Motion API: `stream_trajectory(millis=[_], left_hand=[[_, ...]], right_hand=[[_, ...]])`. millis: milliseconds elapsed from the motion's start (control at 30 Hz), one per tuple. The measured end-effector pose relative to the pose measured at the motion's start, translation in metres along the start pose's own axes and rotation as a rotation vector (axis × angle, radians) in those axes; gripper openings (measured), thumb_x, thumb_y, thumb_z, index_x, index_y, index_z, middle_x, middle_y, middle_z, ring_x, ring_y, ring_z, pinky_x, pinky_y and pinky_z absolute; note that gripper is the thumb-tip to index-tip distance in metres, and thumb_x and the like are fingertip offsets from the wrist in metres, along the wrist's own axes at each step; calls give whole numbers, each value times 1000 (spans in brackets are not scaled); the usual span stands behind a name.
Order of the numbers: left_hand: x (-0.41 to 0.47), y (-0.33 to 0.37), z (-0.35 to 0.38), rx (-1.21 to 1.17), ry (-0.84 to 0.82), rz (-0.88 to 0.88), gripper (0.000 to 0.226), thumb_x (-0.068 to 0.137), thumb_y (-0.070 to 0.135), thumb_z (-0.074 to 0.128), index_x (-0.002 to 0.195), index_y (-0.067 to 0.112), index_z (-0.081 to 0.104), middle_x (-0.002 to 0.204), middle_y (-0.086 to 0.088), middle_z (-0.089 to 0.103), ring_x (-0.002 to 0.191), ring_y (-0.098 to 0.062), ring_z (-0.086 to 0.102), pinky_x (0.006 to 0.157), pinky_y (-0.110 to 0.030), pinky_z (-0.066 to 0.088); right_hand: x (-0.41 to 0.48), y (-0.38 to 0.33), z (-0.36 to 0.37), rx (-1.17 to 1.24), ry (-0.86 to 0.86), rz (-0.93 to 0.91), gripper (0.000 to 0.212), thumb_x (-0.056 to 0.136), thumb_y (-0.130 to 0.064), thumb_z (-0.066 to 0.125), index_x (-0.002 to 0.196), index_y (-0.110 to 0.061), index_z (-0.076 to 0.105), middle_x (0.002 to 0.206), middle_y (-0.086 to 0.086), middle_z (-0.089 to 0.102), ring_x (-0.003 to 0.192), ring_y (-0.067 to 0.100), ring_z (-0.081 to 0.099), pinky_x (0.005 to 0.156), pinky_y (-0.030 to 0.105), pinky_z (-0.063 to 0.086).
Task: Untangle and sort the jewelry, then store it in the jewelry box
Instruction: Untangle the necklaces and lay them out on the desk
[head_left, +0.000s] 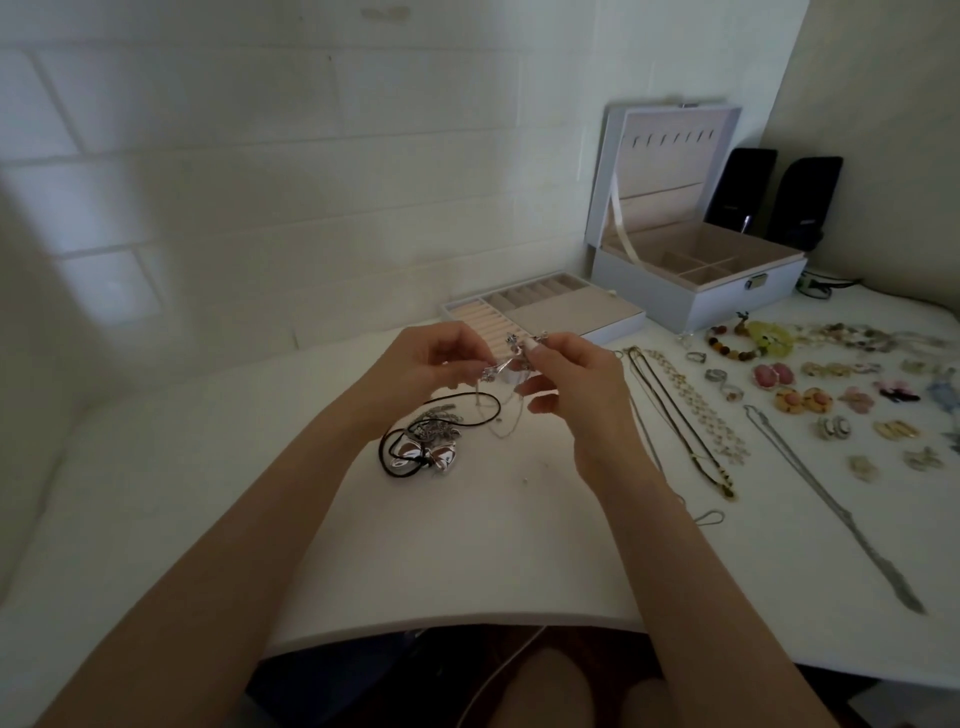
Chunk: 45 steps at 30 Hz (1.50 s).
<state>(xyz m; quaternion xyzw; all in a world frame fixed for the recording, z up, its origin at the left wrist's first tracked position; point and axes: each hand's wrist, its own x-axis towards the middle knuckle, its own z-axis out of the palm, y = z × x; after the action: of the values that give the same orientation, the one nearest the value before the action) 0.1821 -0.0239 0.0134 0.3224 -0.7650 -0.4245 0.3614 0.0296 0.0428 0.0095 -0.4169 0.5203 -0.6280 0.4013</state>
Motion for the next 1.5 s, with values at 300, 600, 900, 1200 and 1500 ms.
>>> stream_trajectory(millis=[300,600,900,1200,1500], left_hand=[[-2,7,0,-59,35,71,3,88,5,60,84,6,61,76,0,60,73,-8,57,75,-17,46],[0,5,0,-109,63,90,12,88,9,58,92,-2,57,83,-16,56,67,-14,56,68,-24,50],[-1,6,0,-111,132,76,4,92,4,56,89,2,56,68,3,53,53,-7,41,51,-18,37],[0,5,-3,-74,272,93,11,90,9,60,82,17,61,69,4,58,63,-7,45,55,-15,35],[3,6,-5,-158,422,75,16,92,5,56,79,14,58,63,2,58,48,0,42,49,-13,32]], right_hand=[[-3,4,2,57,-47,-17,12,90,-3,59,95,-6,68,71,7,68,56,11,60,53,19,50],[-1,7,2,108,-107,-32,22,82,8,64,97,-7,69,79,9,70,67,15,66,64,21,54],[-2,7,7,-23,-116,11,9,86,-8,63,88,-11,71,72,0,69,58,4,54,52,16,41],[-4,11,10,-116,-175,-55,28,80,-7,72,103,-21,66,66,0,68,60,2,61,55,8,42],[-6,10,8,-146,-173,-72,55,73,3,75,117,-24,59,110,0,63,64,6,63,66,18,55]])
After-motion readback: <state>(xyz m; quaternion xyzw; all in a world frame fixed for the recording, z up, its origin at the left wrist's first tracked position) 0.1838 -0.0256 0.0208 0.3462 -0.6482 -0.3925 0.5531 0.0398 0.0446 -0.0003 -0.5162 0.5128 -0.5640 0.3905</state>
